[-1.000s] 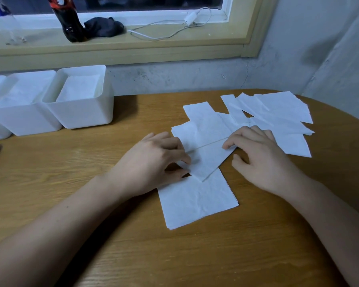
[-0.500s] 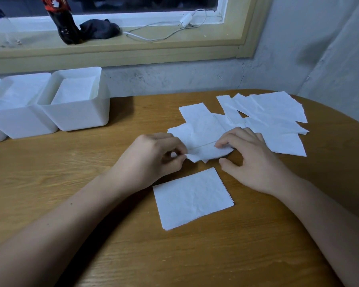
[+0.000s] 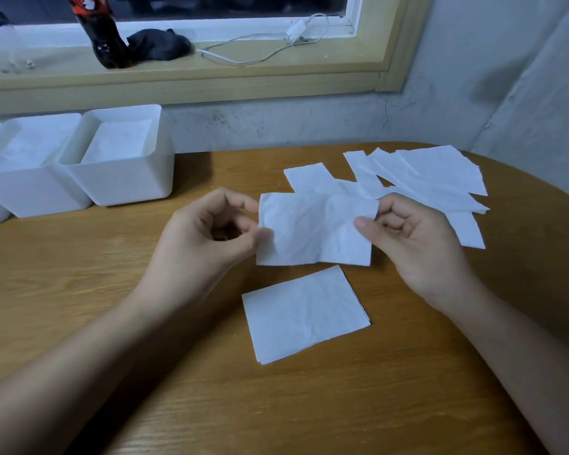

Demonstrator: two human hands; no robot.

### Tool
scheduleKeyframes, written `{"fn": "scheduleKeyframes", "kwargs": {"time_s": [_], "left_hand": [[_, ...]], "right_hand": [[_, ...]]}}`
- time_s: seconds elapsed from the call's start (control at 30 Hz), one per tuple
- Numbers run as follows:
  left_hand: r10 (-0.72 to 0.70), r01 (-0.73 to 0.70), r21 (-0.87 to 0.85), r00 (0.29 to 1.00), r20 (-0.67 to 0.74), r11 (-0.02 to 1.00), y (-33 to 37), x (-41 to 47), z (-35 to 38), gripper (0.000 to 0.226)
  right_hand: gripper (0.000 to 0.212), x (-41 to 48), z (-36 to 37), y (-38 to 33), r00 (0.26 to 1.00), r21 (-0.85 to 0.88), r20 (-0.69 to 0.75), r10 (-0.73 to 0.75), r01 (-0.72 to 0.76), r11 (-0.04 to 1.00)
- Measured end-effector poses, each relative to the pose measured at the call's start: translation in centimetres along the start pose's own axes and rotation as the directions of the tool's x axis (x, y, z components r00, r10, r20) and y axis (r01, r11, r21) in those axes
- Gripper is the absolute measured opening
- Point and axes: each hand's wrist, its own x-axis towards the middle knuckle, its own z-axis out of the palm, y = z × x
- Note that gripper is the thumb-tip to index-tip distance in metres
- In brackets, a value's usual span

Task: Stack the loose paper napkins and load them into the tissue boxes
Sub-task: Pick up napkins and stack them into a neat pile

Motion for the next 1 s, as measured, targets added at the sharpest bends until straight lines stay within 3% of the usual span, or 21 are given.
{"fn": "scheduleKeyframes", "kwargs": {"time_s": [0.17,0.4,0.5,0.83,1.0], "left_hand": [[-0.237,0.236,0.027,0.967,0.096,0.971,0.5,-1.0,-0.7,0.034],[-0.473,0.427,0.206,0.824,0.311,0.88,0.7,-1.8,-1.2,0.047],[-0.497,0.409,0.293,0.783,0.372,0.864,0.8,-1.9,-1.4,0.044],[-0.538,0.291,0.545,0.755,0.375,0.787,1.9,-2.0,-0.9,0.048],[-0.526,0.207,0.66,0.783,0.33,0.722,2.1,-2.0,-0.4,0.052]], "right_hand": [[0.015,-0.7,-0.2,-0.5,0.982,0.048,0.118,0.147,-0.154,0.987],[0.015,-1.0,-0.4,-1.1,0.889,-0.169,0.338,0.308,-0.265,0.949],[0.018,-1.1,-0.5,-1.4,0.87,-0.2,0.361,0.334,-0.278,0.94],[0.024,-1.4,0.0,-2.0,0.865,-0.357,0.356,0.354,-0.224,0.907],[0.03,-1.4,0.3,-1.8,0.88,-0.413,0.331,0.34,-0.189,0.891]]}}
